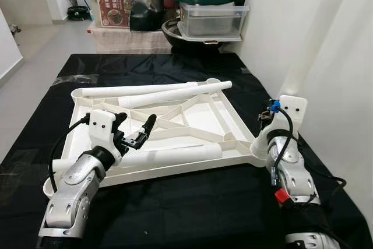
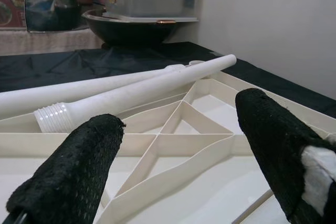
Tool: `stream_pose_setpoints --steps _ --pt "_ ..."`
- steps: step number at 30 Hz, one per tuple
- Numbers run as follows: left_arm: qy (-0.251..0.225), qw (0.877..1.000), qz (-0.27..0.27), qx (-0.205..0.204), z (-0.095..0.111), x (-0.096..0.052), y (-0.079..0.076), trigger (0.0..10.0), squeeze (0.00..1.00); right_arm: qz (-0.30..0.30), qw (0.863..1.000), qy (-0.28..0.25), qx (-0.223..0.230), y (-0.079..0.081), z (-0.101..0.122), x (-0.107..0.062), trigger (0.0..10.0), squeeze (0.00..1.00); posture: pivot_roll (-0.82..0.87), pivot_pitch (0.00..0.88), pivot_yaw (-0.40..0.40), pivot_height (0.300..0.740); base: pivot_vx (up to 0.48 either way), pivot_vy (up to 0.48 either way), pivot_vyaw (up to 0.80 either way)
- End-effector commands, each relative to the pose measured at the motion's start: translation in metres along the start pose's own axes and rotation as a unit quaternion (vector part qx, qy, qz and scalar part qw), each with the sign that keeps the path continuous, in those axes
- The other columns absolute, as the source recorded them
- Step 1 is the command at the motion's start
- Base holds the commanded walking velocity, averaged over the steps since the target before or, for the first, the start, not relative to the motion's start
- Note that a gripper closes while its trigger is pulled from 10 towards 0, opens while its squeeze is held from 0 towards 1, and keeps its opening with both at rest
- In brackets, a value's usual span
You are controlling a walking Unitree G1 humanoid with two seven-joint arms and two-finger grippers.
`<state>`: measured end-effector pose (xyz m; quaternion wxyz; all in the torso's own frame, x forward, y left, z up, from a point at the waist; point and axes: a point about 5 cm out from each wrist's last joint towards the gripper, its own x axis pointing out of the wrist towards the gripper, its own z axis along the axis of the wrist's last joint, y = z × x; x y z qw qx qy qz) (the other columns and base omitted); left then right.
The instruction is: Building children table
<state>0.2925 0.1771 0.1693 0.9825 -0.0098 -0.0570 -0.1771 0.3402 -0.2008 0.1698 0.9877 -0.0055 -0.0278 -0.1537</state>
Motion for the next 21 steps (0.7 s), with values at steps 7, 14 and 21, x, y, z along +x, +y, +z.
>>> stream_pose_setpoints --steps 7,14,21 --pt "0.004 1.0 -0.007 -0.005 -0.004 0.003 -0.004 10.0 0.0 -0.022 0.999 0.033 -0.02 -0.012 -0.012 -0.001 10.0 0.0 0.0 0.0 -0.08 0.74 0.0 0.0 0.0" --pt "0.005 1.0 -0.007 -0.005 -0.004 0.002 -0.003 10.0 0.0 -0.013 1.0 0.014 -0.007 -0.011 -0.003 -0.001 10.0 0.0 0.01 0.0 -0.079 0.74 0.0 0.0 0.0" --pt "0.008 1.0 -0.011 -0.004 -0.005 0.002 -0.004 10.0 0.0 -0.006 1.0 -0.01 0.003 -0.006 0.009 -0.003 10.0 0.0 0.01 0.0 -0.076 0.74 0.0 0.0 0.0"
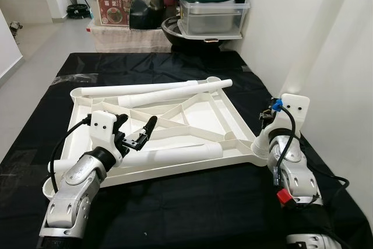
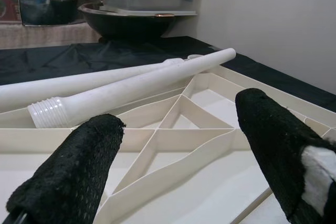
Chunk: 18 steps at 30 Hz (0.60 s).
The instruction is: Building children table
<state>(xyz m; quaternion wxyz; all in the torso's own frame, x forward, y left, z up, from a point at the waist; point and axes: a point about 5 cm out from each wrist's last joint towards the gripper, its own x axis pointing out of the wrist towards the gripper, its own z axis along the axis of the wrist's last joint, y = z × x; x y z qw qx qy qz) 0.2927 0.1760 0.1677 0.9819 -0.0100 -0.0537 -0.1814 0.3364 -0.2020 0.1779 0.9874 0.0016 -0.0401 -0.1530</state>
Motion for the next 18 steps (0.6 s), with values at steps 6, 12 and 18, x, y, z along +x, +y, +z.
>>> stream_pose_setpoints --steps 6,12,18 --pt "0.006 1.0 -0.007 -0.002 -0.003 0.001 -0.003 10.0 0.0 -0.005 1.0 -0.004 -0.002 -0.002 0.004 -0.001 10.0 0.0 0.01 0.0 -0.074 0.74 0.0 0.0 0.0" --pt "0.004 1.0 -0.007 -0.002 -0.002 0.001 -0.003 10.0 0.0 -0.002 1.0 -0.004 -0.002 0.0 0.004 -0.002 10.0 0.0 0.02 0.0 -0.073 0.74 0.0 0.0 0.0" --pt "-0.024 1.0 -0.011 -0.002 0.009 0.002 -0.003 10.0 0.0 0.001 1.0 -0.004 -0.001 0.001 0.004 -0.002 10.0 0.0 0.02 0.0 -0.072 0.74 0.0 0.0 0.0"
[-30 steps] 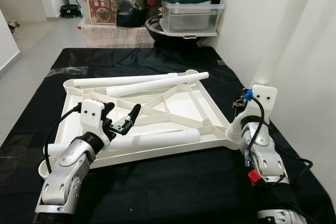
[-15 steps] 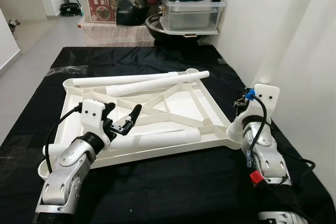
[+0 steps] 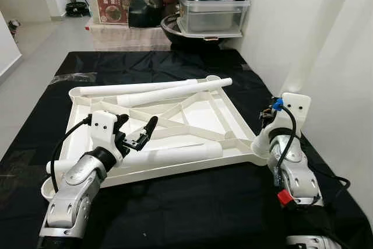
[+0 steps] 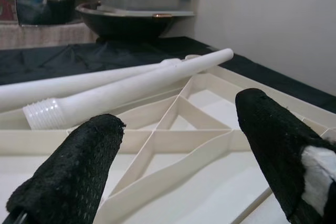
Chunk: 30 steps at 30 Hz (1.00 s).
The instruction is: Building children table
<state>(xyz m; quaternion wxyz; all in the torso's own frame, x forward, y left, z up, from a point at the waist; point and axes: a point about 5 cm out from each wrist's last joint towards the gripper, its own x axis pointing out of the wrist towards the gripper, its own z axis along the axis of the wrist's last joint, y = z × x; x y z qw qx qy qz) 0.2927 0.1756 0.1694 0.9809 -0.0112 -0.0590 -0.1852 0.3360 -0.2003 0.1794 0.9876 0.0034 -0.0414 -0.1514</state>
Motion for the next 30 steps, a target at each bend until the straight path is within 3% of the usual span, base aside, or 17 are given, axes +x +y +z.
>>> stream_pose_setpoints --steps 1,30 --pt "-0.026 1.0 -0.01 -0.002 0.0097 0.0024 -0.0029 10.0 0.0 0.0 1.0 -0.002 -0.003 0.0002 0.0018 -0.0018 10.0 0.0 0.02 0.0 -0.072 0.74 0.0 0.0 0.0" --pt "-0.033 0.999 -0.013 -0.016 0.0095 0.0003 -0.0053 10.0 0.0 0.004 1.0 0.007 -0.004 0.0001 -0.0008 -0.0019 10.0 0.0 0.01 0.0 -0.077 0.74 0.053 0.0 0.0"
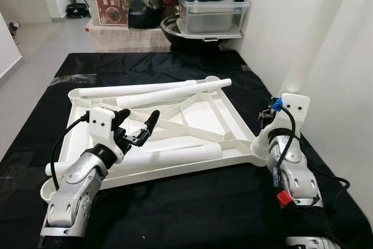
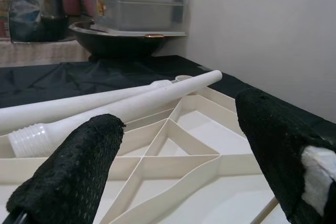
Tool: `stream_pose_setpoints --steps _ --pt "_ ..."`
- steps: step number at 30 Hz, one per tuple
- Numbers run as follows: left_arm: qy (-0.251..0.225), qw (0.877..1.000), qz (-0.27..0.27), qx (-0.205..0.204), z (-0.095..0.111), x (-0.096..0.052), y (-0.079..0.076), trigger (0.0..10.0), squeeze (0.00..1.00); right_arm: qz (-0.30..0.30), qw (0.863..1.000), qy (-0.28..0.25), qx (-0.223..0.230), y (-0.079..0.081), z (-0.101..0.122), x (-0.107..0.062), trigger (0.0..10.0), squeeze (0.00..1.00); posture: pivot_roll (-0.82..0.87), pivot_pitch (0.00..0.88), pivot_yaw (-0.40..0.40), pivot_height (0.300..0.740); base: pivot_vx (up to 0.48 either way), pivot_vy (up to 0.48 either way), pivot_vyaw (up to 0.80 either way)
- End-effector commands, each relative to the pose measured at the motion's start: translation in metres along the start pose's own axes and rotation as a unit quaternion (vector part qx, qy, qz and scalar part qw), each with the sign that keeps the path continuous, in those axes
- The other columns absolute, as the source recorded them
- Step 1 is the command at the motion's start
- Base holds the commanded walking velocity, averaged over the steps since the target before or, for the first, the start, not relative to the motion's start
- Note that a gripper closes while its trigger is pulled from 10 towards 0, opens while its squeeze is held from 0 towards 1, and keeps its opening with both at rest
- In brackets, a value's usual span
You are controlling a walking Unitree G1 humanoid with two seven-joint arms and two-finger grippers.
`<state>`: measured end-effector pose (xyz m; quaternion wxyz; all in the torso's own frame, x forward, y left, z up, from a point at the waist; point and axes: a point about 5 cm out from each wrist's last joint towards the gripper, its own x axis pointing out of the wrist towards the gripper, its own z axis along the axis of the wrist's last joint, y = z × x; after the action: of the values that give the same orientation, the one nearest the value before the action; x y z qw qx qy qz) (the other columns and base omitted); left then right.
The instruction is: Building children table
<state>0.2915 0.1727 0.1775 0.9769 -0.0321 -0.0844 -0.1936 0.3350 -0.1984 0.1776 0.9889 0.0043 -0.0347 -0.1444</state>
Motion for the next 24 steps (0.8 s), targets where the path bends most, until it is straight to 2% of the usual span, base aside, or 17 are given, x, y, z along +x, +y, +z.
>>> stream_pose_setpoints --steps 1,24 --pt "-0.002 1.0 -0.006 0.0 0.0009 -0.0007 -0.0027 10.0 0.0 -0.003 1.0 0.0 -0.004 -0.0014 0.0008 -0.0003 10.0 0.0 0.01 0.0 -0.077 0.74 0.0 0.0 0.0" --pt "0.009 1.0 -0.007 0.001 -0.0023 -0.0013 -0.0031 10.0 0.0 -0.003 1.0 0.003 0.002 -0.0003 0.0007 -0.0005 10.0 0.0 0.02 0.0 -0.078 0.74 0.0 0.0 0.0"
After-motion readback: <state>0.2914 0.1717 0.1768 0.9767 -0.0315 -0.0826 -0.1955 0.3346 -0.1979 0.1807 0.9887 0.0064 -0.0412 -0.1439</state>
